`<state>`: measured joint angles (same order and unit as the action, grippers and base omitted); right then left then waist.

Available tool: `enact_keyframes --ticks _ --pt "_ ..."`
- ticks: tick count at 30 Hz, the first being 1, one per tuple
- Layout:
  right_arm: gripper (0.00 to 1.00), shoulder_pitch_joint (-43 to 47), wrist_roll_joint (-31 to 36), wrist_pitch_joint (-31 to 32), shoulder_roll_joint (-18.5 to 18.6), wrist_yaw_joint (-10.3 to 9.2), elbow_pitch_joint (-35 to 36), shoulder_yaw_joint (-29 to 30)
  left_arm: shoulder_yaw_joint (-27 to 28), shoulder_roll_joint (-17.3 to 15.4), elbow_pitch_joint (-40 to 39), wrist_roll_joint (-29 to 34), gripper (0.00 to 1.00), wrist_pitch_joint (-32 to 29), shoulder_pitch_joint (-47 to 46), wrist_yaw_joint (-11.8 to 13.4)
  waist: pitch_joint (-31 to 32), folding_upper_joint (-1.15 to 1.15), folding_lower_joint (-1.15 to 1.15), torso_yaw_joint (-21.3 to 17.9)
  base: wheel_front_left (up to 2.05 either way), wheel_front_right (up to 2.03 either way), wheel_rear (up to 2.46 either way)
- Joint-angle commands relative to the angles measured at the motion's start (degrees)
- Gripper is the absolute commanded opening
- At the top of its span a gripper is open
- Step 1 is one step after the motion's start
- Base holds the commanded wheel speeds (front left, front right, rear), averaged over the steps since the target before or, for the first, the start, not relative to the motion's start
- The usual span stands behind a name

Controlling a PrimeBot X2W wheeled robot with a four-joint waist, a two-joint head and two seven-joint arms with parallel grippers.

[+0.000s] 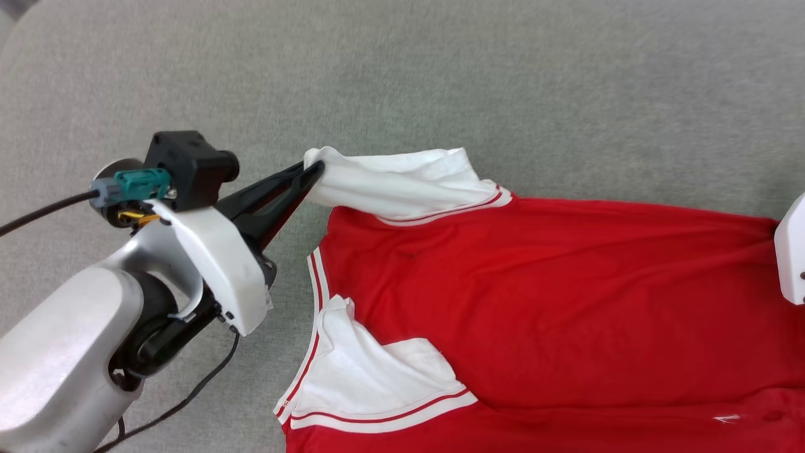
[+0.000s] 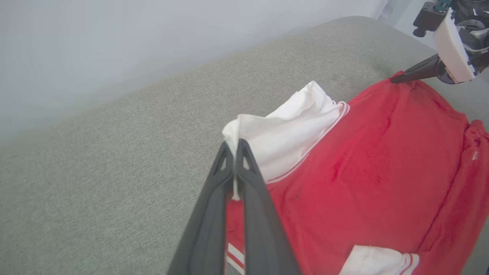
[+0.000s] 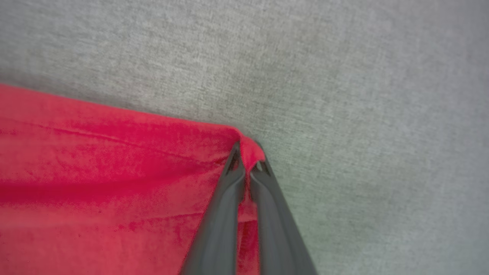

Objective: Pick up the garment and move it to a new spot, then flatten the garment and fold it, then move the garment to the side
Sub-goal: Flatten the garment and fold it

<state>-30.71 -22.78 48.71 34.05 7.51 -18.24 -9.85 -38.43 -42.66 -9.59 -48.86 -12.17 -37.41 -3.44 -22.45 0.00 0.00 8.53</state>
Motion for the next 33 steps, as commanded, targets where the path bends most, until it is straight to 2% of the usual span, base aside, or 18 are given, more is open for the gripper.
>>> enact_keyframes --ticks 1,11,15,18,25,29,33 --pt "0.00 0.00 -0.63 -0.99 -0.47 -0.04 -0.59 0.03 0.46 -0.24 0.31 -0.32 0.00 0.71 1.36 0.41 2.31 0.00 0.00 -1.17 0.00 0.00 0.00" --pt "0.00 5.32 -3.58 -6.57 -1.03 -0.05 3.77 2.93 1.63 -2.70 0.55 -1.80 0.00 3.80 8.80 3.87 9.88 0.00 0.00 -2.76 0.00 0.00 0.00" --pt "0.00 11.55 -4.05 -9.27 -2.66 -0.04 8.04 5.84 2.20 -3.33 -0.89 -4.49 0.00 5.59 14.57 5.26 12.43 0.00 0.00 -2.54 0.00 0.00 0.00" --pt "0.00 16.33 -4.11 -9.64 -3.57 -0.05 12.11 7.46 1.74 -4.96 -1.83 -5.57 0.00 6.27 19.17 6.19 13.72 0.00 0.00 -2.69 0.00 0.00 0.00" --pt "0.00 27.14 -1.92 -10.56 -4.56 -0.04 17.30 8.62 -0.36 -6.92 -2.30 -6.82 0.00 7.39 27.99 7.80 15.00 0.00 0.00 -2.82 0.00 0.00 0.00" --pt "0.00 31.59 -1.02 -11.50 -3.40 -0.05 17.97 7.80 -1.95 -6.83 -1.47 -6.91 0.00 7.55 31.16 8.06 14.83 0.00 0.00 -2.72 0.00 0.00 0.00" --pt "0.00 34.83 -0.45 -14.10 -0.82 -0.05 17.18 4.41 -4.23 -6.02 0.52 -6.83 0.00 6.64 33.07 7.62 14.37 0.00 0.00 -2.68 0.00 0.00 0.00"
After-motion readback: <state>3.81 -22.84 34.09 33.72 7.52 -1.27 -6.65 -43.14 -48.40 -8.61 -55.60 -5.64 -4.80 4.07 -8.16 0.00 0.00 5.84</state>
